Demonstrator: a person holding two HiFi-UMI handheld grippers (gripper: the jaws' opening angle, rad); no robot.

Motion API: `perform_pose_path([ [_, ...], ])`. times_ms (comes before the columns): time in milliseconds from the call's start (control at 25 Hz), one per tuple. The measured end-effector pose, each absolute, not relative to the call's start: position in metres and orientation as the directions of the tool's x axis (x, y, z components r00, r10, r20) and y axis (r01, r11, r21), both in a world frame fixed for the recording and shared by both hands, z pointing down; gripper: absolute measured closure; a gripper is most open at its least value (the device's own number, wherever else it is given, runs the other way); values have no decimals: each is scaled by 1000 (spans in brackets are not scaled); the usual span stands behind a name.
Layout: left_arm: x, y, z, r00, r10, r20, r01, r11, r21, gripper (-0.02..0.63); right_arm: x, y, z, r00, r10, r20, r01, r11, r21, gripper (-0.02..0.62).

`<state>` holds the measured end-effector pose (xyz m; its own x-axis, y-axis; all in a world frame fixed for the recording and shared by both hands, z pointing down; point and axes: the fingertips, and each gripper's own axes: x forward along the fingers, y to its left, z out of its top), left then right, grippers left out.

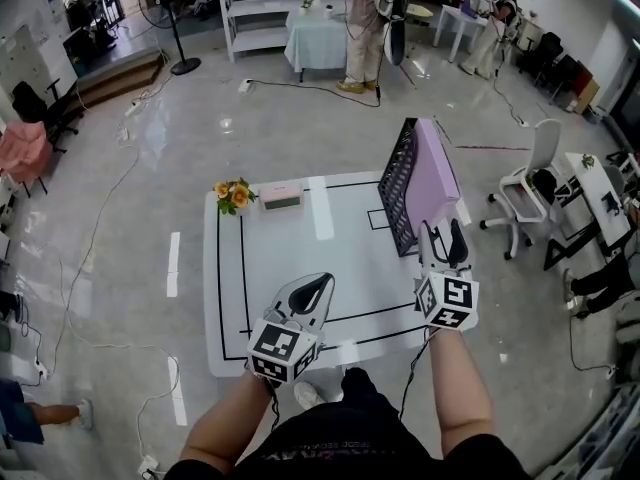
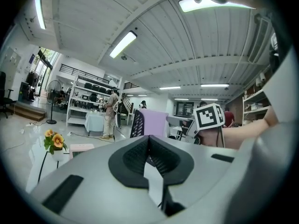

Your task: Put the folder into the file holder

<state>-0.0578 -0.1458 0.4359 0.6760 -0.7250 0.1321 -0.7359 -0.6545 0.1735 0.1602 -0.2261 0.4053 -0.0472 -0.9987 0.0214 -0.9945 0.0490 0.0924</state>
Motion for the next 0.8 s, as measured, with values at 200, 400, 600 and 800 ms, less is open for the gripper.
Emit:
perform_pose_path([
  [200, -77, -130, 431, 656, -747, 108, -753, -637, 163, 603, 114, -190, 398, -199, -980, 20, -973, 200, 112, 344],
  [400, -95, -115, 427, 616, -781, 103, -786, -599, 152, 603, 59, -150, 387, -408, -913, 16, -894, 403, 197, 386],
  [600, -98, -99, 417, 564, -822, 84, -822, -549, 150, 601, 31, -120, 374, -544, -839, -11, -821, 529, 214, 555],
  [800, -85, -84, 410, 489, -869, 77, -868, -476, 141, 603, 21, -96, 370, -662, -750, -9, -725, 637, 263, 594],
])
